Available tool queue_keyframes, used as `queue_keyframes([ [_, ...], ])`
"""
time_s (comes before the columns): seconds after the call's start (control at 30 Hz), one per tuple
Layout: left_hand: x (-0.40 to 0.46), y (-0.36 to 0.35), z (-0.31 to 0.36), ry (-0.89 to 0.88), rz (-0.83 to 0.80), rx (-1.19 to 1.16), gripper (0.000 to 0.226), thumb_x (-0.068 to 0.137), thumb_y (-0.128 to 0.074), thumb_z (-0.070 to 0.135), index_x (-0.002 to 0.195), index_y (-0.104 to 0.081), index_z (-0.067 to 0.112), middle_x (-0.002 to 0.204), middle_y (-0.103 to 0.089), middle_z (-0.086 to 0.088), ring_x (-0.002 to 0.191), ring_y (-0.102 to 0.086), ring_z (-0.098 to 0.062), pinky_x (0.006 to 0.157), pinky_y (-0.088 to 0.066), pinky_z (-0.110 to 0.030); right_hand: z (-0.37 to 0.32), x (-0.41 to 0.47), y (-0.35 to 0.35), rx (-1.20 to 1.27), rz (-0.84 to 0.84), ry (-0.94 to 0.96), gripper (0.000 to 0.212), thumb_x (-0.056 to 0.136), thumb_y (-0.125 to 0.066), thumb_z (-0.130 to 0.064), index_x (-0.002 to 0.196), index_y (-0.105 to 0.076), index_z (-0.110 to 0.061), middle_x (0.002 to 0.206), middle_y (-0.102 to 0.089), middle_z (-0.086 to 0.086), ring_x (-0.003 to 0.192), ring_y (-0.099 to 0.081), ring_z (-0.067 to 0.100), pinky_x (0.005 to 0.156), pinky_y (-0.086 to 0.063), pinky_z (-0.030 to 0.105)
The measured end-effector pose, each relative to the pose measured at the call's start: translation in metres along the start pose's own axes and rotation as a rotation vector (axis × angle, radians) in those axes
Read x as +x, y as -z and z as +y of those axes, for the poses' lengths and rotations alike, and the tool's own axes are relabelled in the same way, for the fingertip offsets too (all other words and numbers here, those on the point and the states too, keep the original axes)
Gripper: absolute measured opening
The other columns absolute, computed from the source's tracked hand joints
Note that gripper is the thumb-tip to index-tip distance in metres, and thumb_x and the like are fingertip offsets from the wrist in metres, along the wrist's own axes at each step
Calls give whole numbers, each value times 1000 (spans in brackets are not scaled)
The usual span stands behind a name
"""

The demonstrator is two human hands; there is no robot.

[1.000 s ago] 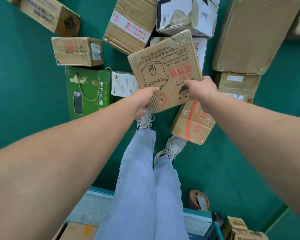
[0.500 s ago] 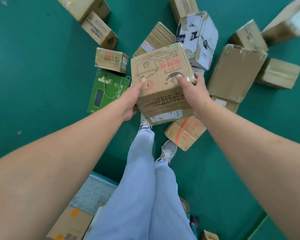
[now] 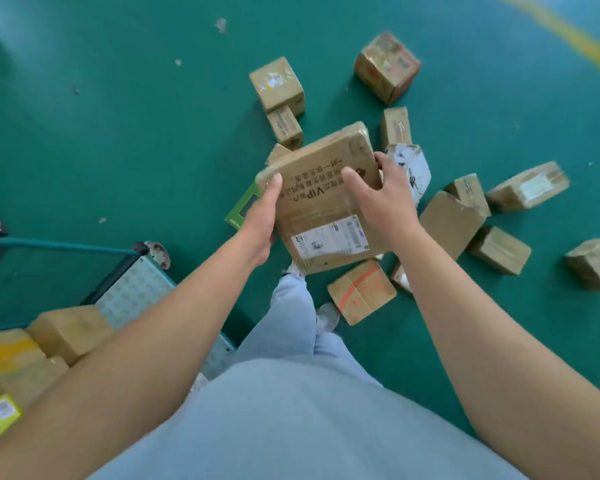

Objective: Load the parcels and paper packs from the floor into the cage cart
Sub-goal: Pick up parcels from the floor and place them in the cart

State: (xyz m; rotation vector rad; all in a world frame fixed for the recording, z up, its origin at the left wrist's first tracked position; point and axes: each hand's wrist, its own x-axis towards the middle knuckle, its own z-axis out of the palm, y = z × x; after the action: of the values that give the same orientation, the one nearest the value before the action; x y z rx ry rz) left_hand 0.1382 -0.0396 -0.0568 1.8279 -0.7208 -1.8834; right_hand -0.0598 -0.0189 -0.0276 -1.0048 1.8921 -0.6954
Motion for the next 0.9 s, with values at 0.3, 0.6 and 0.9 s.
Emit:
queue_keyframes([
  [0.3, -77, 96, -39, -63, 230, -299, 60, 94, -57, 67, 142, -45, 34, 125, -68, 10, 109, -64, -13, 102, -44, -49, -84, -65, -56, -87, -387, 76, 77, 88, -67, -59, 153, -26, -50, 120, -66, -15, 103, -69, 16, 94, -57, 53],
  [0.6, -144, 228, -88, -125, 532, -536, 52, 96, -65, 51, 136, -47, 22, 123, -68, 4, 108, -65, -15, 85, -51, -34, -161, -126, -188, -282, -592, 240, 81, 88, -67, -53, 156, -23, -46, 125, -63, -13, 102, -65, 13, 96, -53, 43],
  [0.9, -219, 358, -156, -200, 846, -837, 37, 94, -73, 36, 124, -52, 30, 119, -70, 0, 101, -71, -21, 90, -59, -47, -218, -221, -349, -510, -826, 405, 69, 94, -65, -39, 151, -28, -28, 119, -62, -9, 88, -65, 12, 77, -53, 38],
])
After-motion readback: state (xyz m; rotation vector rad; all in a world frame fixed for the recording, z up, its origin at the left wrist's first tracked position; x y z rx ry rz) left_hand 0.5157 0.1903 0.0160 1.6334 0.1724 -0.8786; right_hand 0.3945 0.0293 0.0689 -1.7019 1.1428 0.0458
